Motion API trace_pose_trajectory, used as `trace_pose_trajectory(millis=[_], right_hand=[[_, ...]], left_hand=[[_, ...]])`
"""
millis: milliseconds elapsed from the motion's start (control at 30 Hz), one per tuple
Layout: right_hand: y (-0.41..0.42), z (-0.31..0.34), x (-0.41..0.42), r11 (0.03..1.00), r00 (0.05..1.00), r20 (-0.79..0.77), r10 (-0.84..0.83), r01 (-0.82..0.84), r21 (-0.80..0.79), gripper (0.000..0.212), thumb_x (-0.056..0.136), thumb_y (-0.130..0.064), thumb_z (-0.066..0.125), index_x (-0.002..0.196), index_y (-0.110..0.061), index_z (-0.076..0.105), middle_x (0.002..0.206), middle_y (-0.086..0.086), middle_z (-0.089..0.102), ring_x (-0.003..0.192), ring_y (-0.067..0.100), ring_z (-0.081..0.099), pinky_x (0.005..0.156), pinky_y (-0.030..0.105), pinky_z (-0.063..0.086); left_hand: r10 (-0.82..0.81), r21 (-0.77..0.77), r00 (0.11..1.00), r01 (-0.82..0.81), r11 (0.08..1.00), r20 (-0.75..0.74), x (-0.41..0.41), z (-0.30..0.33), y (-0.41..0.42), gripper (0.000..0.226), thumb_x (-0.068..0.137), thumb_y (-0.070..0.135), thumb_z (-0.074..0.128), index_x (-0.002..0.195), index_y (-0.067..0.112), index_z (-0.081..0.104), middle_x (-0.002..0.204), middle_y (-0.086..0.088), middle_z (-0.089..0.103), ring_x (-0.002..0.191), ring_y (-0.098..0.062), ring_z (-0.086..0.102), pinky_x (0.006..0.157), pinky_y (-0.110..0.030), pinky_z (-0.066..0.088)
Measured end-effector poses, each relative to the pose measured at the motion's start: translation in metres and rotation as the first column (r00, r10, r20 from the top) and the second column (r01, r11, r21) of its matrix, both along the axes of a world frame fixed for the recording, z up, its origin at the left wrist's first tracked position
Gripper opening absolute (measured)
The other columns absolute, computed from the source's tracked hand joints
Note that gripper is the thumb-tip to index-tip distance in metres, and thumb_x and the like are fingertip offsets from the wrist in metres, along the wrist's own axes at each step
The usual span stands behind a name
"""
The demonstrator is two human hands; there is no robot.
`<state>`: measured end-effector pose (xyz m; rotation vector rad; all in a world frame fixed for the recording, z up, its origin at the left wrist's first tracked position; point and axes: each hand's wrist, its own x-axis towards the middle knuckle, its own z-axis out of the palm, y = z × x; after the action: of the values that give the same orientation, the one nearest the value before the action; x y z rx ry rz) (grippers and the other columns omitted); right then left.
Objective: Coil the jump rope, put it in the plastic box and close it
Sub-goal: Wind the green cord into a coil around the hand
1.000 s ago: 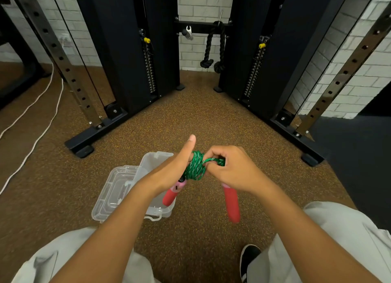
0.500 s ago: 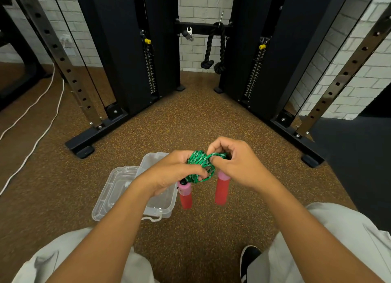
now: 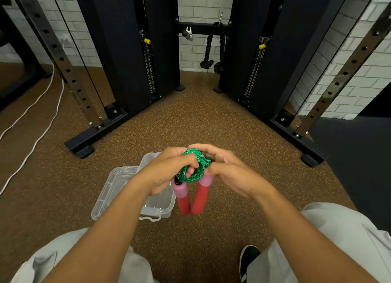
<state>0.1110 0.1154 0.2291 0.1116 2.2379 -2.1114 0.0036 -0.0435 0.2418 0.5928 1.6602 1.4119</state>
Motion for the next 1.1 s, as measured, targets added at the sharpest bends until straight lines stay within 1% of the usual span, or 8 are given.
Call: trace_pose_trajectory(millis=[233, 400, 533, 633, 700, 800, 900, 1100], right_hand=[[-0.002, -0.001, -0.004, 0.979, 0.993, -0.015, -0.117, 0.118, 0.164, 0.039, 0.085, -0.003, 0.076, 0.121, -0.016, 0.067, 0.117, 0.003, 0.072, 0.108, 0.016, 0.069, 0.102, 0.041, 0.054], [-0.004, -0.002, -0.008, 0.948, 0.972, -0.081, -0.221, 0.234, 0.217, 0.031, 0.083, 0.001, 0.075, 0.111, -0.010, 0.070, 0.107, 0.008, 0.074, 0.091, 0.011, 0.069, 0.087, 0.031, 0.058], [-0.002, -0.002, -0.009, 0.915, 0.948, -0.117, -0.297, 0.318, 0.247, 0.028, 0.080, -0.008, 0.079, 0.106, -0.017, 0.071, 0.102, -0.001, 0.075, 0.095, 0.019, 0.072, 0.089, 0.041, 0.060], [-0.002, -0.003, -0.008, 0.917, 0.945, -0.110, -0.307, 0.325, 0.232, 0.027, 0.080, -0.009, 0.080, 0.103, -0.019, 0.072, 0.098, -0.003, 0.076, 0.084, 0.015, 0.070, 0.085, 0.049, 0.059], [-0.001, -0.004, -0.008, 0.924, 0.944, -0.097, -0.316, 0.330, 0.196, 0.026, 0.080, -0.008, 0.080, 0.102, -0.019, 0.072, 0.098, 0.001, 0.077, 0.082, 0.018, 0.067, 0.085, 0.053, 0.057], [0.002, -0.006, -0.009, 0.943, 0.950, -0.065, -0.307, 0.312, 0.113, 0.031, 0.080, -0.006, 0.081, 0.106, -0.020, 0.073, 0.105, 0.007, 0.077, 0.090, 0.019, 0.069, 0.093, 0.051, 0.058], [0.004, -0.010, -0.009, 0.974, 0.974, -0.007, -0.226, 0.226, 0.008, 0.042, 0.081, -0.009, 0.082, 0.119, -0.020, 0.068, 0.113, 0.005, 0.077, 0.103, 0.021, 0.073, 0.097, 0.041, 0.058], [-0.005, -0.027, -0.010, 0.976, 0.988, 0.148, -0.032, -0.001, 0.218, 0.029, 0.087, -0.016, 0.078, 0.116, -0.015, 0.071, 0.111, 0.001, 0.075, 0.093, 0.000, 0.068, 0.085, 0.017, 0.051]], left_hand=[[0.055, -0.004, 0.997, -0.054, 0.999, 0.055, -0.002, -0.002, 0.000, 0.025, 0.089, -0.009, 0.056, 0.070, 0.006, 0.064, 0.057, -0.001, 0.059, 0.050, -0.005, 0.051, 0.051, -0.013, 0.043], [0.120, -0.016, 0.991, -0.121, 0.993, -0.051, 0.001, -0.004, 0.006, 0.012, 0.081, -0.001, 0.067, 0.091, -0.004, 0.070, 0.065, -0.005, 0.061, 0.060, -0.010, 0.054, 0.060, -0.018, 0.045], [0.208, 0.000, 0.956, -0.213, 0.977, -0.205, -0.001, -0.005, 0.006, 0.011, 0.078, 0.008, 0.078, 0.088, 0.014, 0.076, 0.077, -0.001, 0.074, 0.073, -0.011, 0.068, 0.068, -0.024, 0.056], [0.146, -0.024, 0.948, -0.159, 0.987, -0.283, -0.007, -0.004, 0.000, 0.020, 0.072, 0.024, 0.083, 0.092, 0.026, 0.079, 0.094, -0.003, 0.079, 0.093, -0.023, 0.075, 0.086, -0.039, 0.060], [0.103, -0.041, 0.947, -0.121, 0.992, -0.303, -0.009, -0.002, -0.002, 0.022, 0.076, 0.019, 0.083, 0.097, 0.025, 0.078, 0.098, -0.003, 0.079, 0.099, -0.026, 0.075, 0.090, -0.042, 0.061], [0.080, -0.045, 0.922, -0.104, 0.994, -0.378, -0.011, -0.002, -0.004, 0.026, 0.080, 0.008, 0.080, 0.101, 0.023, 0.077, 0.096, 0.000, 0.080, 0.093, -0.022, 0.076, 0.083, -0.035, 0.063], [0.108, -0.031, 0.954, -0.121, 0.992, -0.279, -0.016, 0.004, -0.011, 0.026, 0.085, -0.001, 0.076, 0.104, 0.016, 0.075, 0.095, -0.003, 0.079, 0.082, -0.012, 0.074, 0.068, -0.022, 0.058], [0.154, -0.010, 0.978, -0.157, 0.988, -0.138, -0.027, 0.011, -0.024, 0.029, 0.086, -0.004, 0.073, 0.107, 0.015, 0.076, 0.104, -0.006, 0.080, 0.097, -0.021, 0.076, 0.095, -0.048, 0.059]])
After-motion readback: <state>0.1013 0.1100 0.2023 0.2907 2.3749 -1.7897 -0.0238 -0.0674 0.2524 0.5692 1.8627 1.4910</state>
